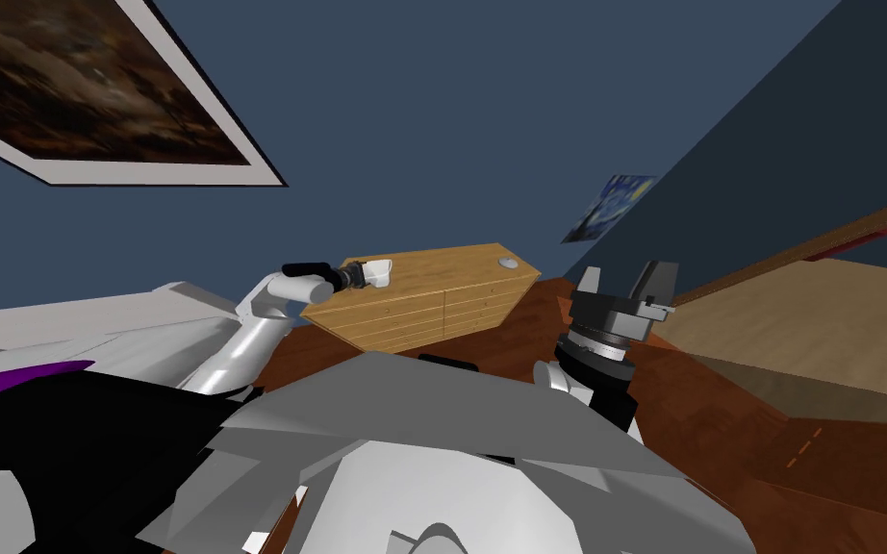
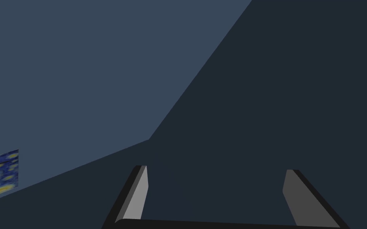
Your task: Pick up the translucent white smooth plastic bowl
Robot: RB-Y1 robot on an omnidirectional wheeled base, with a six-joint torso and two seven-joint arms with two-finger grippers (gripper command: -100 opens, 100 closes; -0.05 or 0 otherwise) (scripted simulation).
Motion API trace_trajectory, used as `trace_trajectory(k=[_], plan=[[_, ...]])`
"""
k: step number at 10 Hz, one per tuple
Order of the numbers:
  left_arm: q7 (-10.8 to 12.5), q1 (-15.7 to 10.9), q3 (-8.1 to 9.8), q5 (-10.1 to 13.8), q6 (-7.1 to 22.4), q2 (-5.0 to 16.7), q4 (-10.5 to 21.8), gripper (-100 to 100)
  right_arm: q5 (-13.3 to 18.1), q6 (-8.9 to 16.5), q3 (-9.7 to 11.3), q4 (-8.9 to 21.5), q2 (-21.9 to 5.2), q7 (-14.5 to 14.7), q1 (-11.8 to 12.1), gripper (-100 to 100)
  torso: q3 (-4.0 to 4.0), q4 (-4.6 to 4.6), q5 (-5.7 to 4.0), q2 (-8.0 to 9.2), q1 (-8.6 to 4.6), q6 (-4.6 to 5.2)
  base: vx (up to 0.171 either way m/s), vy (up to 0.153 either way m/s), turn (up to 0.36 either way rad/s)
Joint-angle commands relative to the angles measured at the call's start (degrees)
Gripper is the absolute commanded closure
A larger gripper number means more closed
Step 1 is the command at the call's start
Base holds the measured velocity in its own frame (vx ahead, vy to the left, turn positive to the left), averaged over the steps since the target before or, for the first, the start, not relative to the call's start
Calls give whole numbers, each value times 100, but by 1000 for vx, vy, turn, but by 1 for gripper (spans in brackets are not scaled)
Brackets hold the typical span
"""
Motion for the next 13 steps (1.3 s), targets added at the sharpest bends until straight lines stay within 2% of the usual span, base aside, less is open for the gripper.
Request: trace_trajectory(k=[1,2,3,5,6,7,8,10,11,12,13], plan=[[-9,-81,132,102,286,128,185,-100,0,0,0,0,0,0,0,0,0,0,0,0,0,0,16,-22,-93],[-9,-81,132,102,438,128,185,-100,0,0,0,0,0,0,0,0,-1,0,-1,-2,-3,3,18,-19,-65],[-14,-147,260,192,585,242,345,-100,0,0,0,0,0,0,0,0,-1,-1,0,-3,-3,1,24,-29,-116],[-14,-147,260,192,824,242,345,-100,0,0,0,0,0,0,0,0,-2,-1,-1,-4,-3,0,18,-9,-17],[-21,-208,383,278,1049,349,501,-100,0,0,0,0,0,0,0,0,0,0,1,0,2,-1,19,-13,-106],[-21,-208,383,278,1190,349,501,-100,0,0,0,0,0,0,0,0,-1,0,0,-3,0,3,21,-11,-64],[-28,-265,501,358,1338,449,652,-100,0,0,0,0,0,0,0,0,-2,-1,0,-3,0,0,25,-17,-73],[-28,-265,501,358,1545,449,652,-100,0,0,0,0,0,0,0,0,-2,-1,0,-3,-2,0,15,-12,-28],[-35,-318,612,434,1763,544,795,-100,0,0,0,0,0,0,0,0,0,0,0,1,0,-1,17,-16,-83],[-35,-318,612,434,1877,544,795,-100,0,0,0,0,0,0,0,0,0,0,-1,-1,-2,1,17,-12,-64],[-43,-367,715,505,2078,631,929,-100,0,0,0,0,0,0,0,0,-1,0,0,-1,-1,0,26,-14,-109]])
